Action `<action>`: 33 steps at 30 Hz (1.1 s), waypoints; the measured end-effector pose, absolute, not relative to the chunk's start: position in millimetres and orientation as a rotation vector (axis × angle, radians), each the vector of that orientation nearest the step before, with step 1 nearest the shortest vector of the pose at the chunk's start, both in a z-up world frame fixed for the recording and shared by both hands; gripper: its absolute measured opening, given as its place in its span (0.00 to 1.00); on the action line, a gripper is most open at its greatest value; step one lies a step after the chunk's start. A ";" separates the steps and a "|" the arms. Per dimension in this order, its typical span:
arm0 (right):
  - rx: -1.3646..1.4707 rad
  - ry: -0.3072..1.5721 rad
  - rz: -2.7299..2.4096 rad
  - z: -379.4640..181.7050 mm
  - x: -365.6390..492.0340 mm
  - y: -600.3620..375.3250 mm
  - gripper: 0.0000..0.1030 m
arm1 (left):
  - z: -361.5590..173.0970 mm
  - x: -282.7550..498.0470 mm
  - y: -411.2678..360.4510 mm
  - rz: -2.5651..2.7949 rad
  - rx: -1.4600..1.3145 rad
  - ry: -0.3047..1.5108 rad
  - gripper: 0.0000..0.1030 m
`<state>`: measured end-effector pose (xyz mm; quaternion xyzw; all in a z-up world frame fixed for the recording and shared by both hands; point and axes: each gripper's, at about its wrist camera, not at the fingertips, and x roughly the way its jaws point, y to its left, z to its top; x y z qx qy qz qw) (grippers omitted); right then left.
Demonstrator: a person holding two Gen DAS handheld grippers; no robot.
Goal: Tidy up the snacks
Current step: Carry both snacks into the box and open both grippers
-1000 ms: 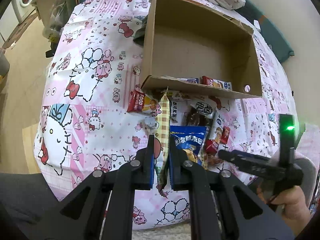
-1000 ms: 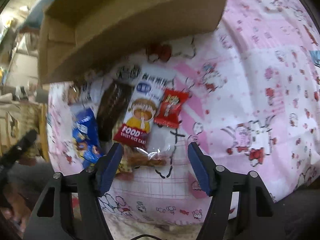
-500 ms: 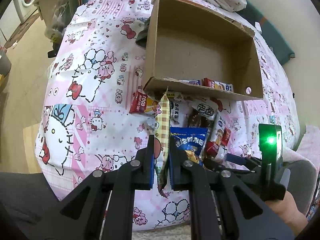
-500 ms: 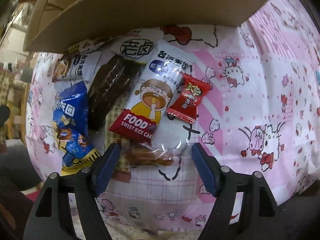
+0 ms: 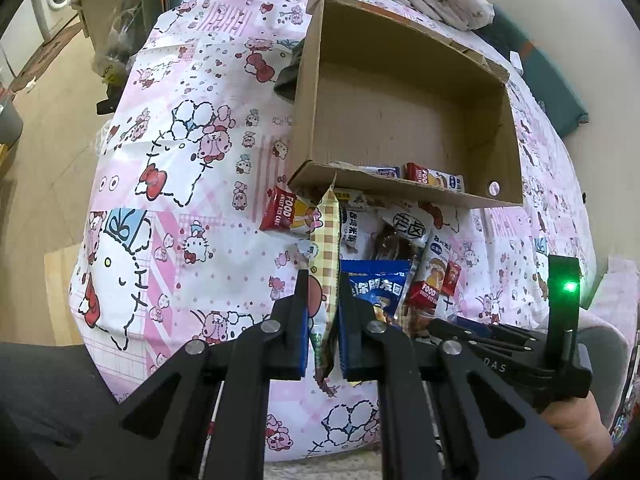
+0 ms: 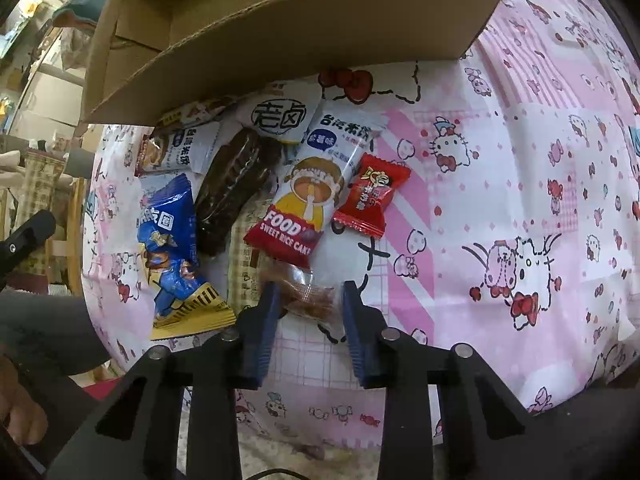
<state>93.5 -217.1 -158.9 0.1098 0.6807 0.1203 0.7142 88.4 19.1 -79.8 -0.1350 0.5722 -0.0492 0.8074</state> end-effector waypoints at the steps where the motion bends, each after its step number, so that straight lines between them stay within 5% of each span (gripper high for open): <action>1: 0.259 1.516 0.266 -159.4 94.0 -221.5 0.35 | -79.8 88.5 18.8 -0.106 -0.288 1.224 0.09; 5: 0.322 1.531 0.267 -160.5 97.5 -228.6 0.42 | -79.3 87.9 18.7 -0.106 -0.289 1.223 0.09; 12: 0.326 1.460 0.353 -139.7 92.2 -222.4 0.08 | -76.7 88.0 24.8 -0.095 -0.300 1.213 0.09; 15: 0.371 1.400 0.392 -119.2 85.1 -229.8 0.04 | -75.3 88.5 28.9 -0.086 -0.313 1.207 0.09; 33: 0.442 1.024 0.438 -22.2 121.0 -281.0 0.03 | -8.3 127.8 7.2 -0.116 -0.180 1.009 0.09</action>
